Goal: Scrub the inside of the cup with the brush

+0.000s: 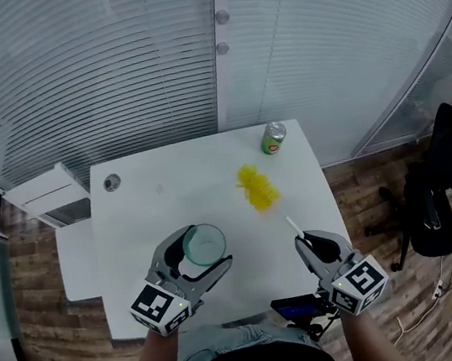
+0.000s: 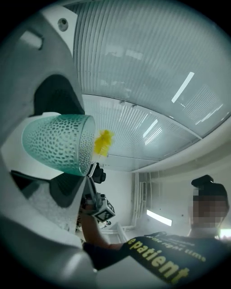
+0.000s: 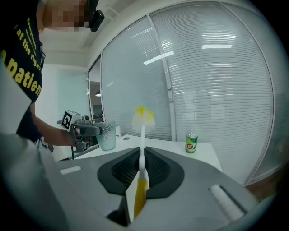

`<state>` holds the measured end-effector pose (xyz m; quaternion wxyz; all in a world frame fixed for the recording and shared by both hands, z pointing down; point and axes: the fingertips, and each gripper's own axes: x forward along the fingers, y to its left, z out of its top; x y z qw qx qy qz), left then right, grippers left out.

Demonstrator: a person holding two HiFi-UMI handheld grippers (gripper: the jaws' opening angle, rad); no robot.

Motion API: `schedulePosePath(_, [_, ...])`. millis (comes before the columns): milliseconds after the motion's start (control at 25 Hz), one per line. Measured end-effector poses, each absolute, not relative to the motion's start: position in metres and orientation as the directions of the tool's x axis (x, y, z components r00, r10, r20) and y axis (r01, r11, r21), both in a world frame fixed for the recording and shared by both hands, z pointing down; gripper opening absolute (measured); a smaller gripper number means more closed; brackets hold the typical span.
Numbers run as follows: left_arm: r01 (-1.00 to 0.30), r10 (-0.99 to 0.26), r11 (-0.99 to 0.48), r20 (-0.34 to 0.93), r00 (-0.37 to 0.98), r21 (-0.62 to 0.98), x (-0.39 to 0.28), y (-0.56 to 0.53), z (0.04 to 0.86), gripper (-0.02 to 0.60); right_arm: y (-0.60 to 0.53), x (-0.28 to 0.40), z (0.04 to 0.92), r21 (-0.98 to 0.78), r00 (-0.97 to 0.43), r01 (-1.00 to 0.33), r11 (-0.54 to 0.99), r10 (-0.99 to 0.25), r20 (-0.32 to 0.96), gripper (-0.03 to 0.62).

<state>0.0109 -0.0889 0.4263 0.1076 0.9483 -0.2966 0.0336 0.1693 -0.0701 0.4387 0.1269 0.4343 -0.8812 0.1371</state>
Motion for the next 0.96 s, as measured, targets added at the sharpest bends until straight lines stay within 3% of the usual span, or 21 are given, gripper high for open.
schedulePosePath(960, [-0.544, -0.528, -0.829, 0.142, 0.838, 0.131, 0.018, -0.077, 0.434, 0.392, -0.067, 0.168, 0.432, -0.118, -0.582, -0.807, 0.579, -0.742, 0.334, 0.035])
